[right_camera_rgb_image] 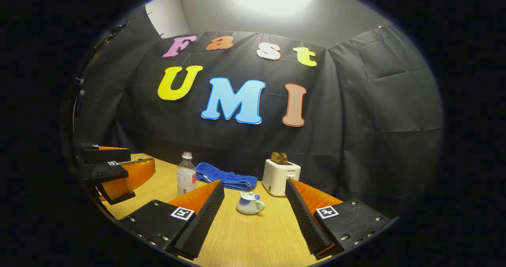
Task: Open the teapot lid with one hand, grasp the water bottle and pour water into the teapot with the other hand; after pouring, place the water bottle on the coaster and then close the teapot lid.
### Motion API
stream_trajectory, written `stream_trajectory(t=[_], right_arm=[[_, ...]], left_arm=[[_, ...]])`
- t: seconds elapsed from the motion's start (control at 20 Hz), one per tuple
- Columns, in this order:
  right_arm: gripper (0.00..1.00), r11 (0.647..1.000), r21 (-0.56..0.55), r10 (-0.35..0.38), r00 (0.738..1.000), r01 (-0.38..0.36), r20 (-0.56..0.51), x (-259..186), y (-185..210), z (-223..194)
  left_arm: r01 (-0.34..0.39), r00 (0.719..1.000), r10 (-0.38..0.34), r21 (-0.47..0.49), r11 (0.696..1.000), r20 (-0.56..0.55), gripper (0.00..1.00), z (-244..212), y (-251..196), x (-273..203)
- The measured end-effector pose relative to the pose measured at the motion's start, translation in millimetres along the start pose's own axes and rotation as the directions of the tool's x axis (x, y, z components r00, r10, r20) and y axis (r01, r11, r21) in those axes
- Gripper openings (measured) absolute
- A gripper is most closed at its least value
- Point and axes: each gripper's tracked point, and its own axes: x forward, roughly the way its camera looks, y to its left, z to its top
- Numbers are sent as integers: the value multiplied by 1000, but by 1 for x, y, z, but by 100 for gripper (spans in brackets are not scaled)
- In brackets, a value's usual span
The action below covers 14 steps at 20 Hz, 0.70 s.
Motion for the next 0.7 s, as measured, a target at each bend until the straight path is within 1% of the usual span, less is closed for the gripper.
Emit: stream_trajectory(t=[0.15, 0.45, 0.7], right_arm=[[96, 1000, -18, -10, 1000, 10, -7, -1, 2, -3], [96, 1000, -28, 0, 1000, -1, -18, 2, 8, -2], [95, 999, -29, -18, 1000, 18, -11, 16, 5, 5]], left_arm=[[7, 1000, -7, -3, 1000, -12, 99, -2, 2, 1], [17, 1000, -17, 2, 1000, -23, 99, -6, 3, -1], [19, 1000, -20, -2, 1000, -21, 99, -6, 8, 1]])
